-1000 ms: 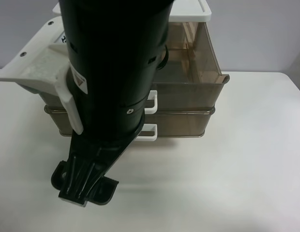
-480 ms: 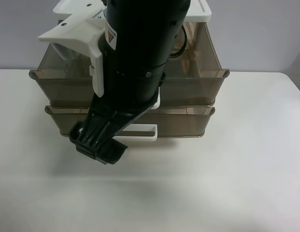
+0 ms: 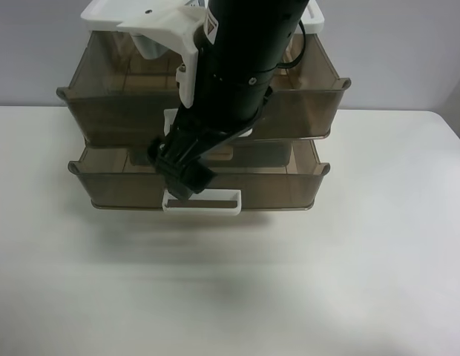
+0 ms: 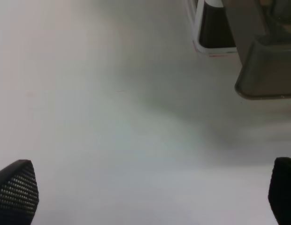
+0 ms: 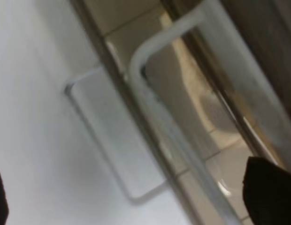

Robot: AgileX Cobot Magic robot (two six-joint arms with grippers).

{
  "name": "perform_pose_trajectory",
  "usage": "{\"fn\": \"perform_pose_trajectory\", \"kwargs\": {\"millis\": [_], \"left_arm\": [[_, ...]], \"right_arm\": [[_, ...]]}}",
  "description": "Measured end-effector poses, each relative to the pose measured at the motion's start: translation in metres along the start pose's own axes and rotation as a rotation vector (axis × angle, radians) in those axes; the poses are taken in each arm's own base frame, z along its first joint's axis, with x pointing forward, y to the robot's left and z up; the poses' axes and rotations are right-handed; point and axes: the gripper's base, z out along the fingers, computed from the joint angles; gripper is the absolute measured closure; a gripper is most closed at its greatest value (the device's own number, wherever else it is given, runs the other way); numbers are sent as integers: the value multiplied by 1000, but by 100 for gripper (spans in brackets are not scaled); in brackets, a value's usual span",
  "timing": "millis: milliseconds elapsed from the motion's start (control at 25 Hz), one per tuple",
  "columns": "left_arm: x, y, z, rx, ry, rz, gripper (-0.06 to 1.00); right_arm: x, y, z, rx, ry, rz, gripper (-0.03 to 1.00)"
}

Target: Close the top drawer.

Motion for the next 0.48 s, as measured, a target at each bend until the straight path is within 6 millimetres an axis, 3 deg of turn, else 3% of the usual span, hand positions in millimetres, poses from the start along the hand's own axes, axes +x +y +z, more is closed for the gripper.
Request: {"fn": "perform_pose_trajectory", "kwargs": {"millis": [360, 480], "left_arm": [[0, 0, 0, 0, 0, 0, -5], [0, 0, 0, 0, 0, 0, -5]], "right_arm": [[-10, -17, -2, 95, -116, -43, -1], [-16, -17, -12, 93, -124, -66, -1]]}}
